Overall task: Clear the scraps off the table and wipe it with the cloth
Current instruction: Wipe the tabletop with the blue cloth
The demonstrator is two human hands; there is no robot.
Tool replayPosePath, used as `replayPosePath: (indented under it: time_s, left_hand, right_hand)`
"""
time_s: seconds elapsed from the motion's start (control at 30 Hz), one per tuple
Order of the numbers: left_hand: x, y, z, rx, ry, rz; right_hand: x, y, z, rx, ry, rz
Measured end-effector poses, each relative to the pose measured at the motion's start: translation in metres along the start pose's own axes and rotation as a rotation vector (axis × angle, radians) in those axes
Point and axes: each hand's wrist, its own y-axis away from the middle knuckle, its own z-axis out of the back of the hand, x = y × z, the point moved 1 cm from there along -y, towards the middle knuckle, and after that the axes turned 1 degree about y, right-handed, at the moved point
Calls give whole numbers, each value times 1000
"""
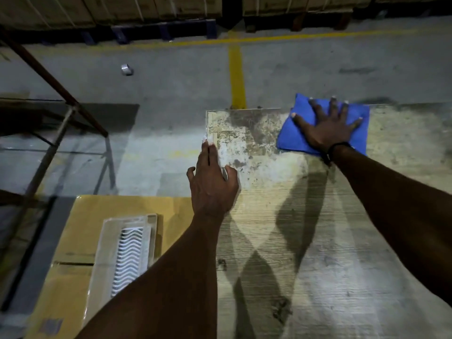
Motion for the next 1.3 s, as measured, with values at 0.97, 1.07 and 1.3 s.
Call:
replayPosePath:
  time_s: [0.97,1.07,1.3]
  left_hand:
    - [-1,-1,2,4,-52,14]
    - [-2,0,2,-2,-52,7]
    - [-2,1,4,13,-49,9]
  right_hand:
    - [111,100,-53,-45,15,430]
    - [77,65,-37,-71,16,313]
    - [19,45,-21,-48,-27,102]
